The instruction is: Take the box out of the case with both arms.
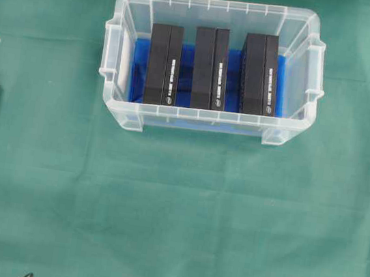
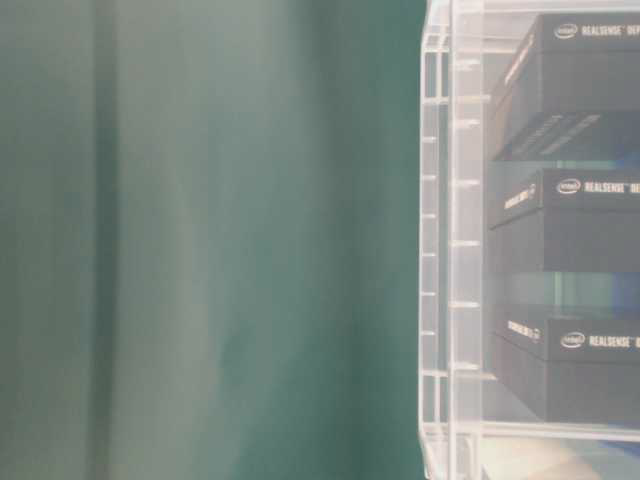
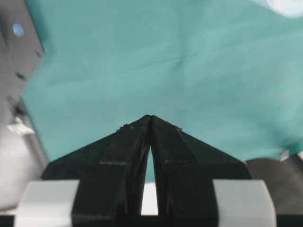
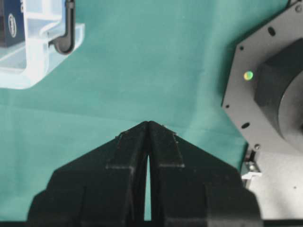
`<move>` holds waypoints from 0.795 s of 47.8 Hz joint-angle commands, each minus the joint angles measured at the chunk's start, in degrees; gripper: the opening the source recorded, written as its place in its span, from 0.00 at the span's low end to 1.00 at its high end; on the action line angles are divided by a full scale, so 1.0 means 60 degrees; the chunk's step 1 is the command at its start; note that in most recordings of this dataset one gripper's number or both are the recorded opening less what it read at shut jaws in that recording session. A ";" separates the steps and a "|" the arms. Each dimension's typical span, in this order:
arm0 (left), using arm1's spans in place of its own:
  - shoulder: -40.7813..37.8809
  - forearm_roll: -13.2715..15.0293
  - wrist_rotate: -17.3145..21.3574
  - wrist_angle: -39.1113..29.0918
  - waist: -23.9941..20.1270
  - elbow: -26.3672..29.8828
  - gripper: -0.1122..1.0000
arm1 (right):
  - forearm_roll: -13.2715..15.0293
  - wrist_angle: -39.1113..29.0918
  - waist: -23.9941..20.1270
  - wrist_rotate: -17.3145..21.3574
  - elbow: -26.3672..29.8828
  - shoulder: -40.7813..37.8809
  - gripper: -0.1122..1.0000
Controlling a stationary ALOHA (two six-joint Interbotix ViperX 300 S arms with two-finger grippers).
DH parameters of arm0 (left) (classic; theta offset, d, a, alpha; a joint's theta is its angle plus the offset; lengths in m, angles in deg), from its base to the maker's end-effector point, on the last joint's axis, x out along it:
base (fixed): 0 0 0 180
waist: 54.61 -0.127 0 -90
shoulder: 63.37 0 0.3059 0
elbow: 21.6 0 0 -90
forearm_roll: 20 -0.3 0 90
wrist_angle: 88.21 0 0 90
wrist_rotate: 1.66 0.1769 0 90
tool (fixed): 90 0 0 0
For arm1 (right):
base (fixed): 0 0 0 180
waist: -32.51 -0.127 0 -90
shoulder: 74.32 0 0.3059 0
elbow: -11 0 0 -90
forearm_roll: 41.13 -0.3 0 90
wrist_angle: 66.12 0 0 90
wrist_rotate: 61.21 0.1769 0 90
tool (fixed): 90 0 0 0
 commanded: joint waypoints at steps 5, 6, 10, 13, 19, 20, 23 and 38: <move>-0.0015 -0.0044 -0.0205 0.0015 0.0015 0.0249 0.10 | -0.0073 -0.0059 0.0015 0.0000 0.0278 -0.0088 0.10; -0.0015 -0.0044 -0.0190 0.0000 -0.0029 0.0249 0.10 | -0.0059 -0.0073 0.0015 -0.0015 0.0278 -0.0103 0.10; 0.0000 -0.0103 -0.0117 -0.0029 -0.0293 0.0249 0.10 | 0.0073 -0.0103 0.0117 -0.0161 0.0278 -0.0088 0.10; 0.0029 -0.0161 0.0117 -0.0044 -0.0659 0.0249 0.10 | 0.0161 -0.0103 0.0425 -0.0498 0.0293 -0.0088 0.10; 0.0059 -0.0161 0.1421 -0.0044 -0.1846 0.0249 0.10 | 0.0205 -0.0103 0.1304 -0.1479 0.0293 -0.0088 0.10; 0.0059 -0.0132 0.1670 -0.0044 -0.2051 0.0249 0.10 | 0.0220 -0.0088 0.1450 -0.1655 0.0293 -0.0103 0.10; 0.0029 -0.0117 0.2285 -0.0029 -0.2578 0.0278 0.10 | 0.0293 -0.0088 0.1919 -0.2124 0.0293 -0.0103 0.10; 0.0000 -0.0029 0.3018 -0.0044 -0.3413 0.0264 0.10 | 0.0542 0.0132 0.2886 -0.3223 0.0249 -0.0059 0.10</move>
